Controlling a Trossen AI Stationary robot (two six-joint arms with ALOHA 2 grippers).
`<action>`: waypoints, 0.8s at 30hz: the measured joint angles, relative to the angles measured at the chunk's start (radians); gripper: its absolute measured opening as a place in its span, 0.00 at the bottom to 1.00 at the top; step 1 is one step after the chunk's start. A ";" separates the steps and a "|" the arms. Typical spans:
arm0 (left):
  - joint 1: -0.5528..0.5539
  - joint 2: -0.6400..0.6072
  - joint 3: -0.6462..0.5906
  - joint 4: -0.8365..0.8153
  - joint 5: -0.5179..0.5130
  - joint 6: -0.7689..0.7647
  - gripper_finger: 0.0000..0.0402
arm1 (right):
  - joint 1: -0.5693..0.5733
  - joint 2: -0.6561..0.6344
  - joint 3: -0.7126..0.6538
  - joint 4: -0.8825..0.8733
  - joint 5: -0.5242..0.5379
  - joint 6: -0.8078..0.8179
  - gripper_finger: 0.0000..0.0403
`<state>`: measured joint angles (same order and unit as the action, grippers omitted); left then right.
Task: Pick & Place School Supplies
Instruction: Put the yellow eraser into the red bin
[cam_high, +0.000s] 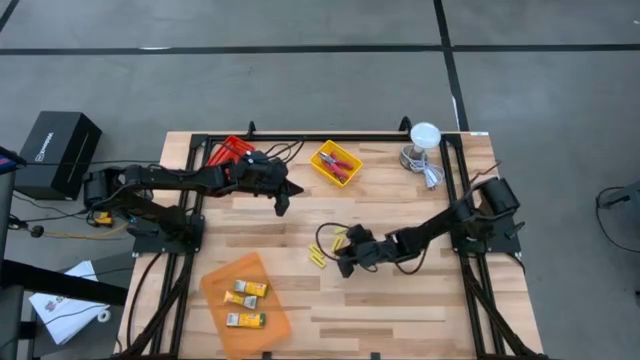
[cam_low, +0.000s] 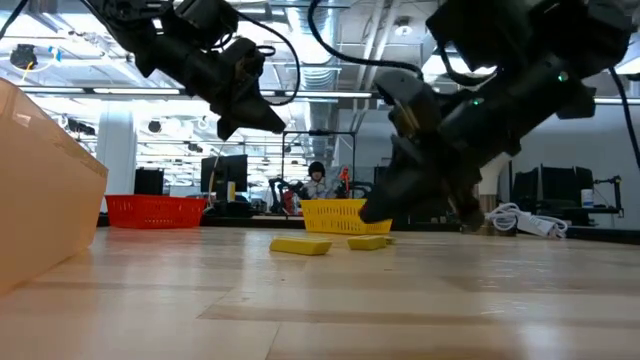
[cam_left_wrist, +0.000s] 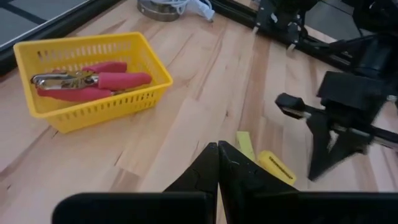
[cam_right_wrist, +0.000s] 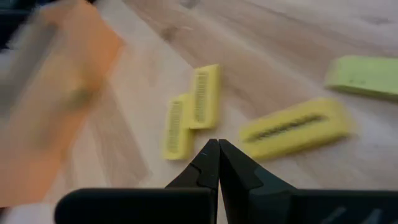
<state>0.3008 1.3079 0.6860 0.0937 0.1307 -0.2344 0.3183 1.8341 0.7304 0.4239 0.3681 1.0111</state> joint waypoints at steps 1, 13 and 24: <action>0.000 0.000 -0.003 0.000 0.000 -0.001 0.00 | -0.001 0.010 0.003 0.027 -0.009 0.000 0.00; 0.000 0.000 -0.005 0.005 -0.011 -0.001 0.00 | -0.051 0.003 0.002 0.021 -0.029 -0.053 0.00; 0.000 0.000 -0.005 0.003 -0.019 -0.002 0.00 | -0.119 0.003 0.001 0.004 -0.093 -0.106 0.00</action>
<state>0.3008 1.3079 0.6815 0.0968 0.1120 -0.2359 0.1993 1.8370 0.7319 0.4279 0.2748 0.9048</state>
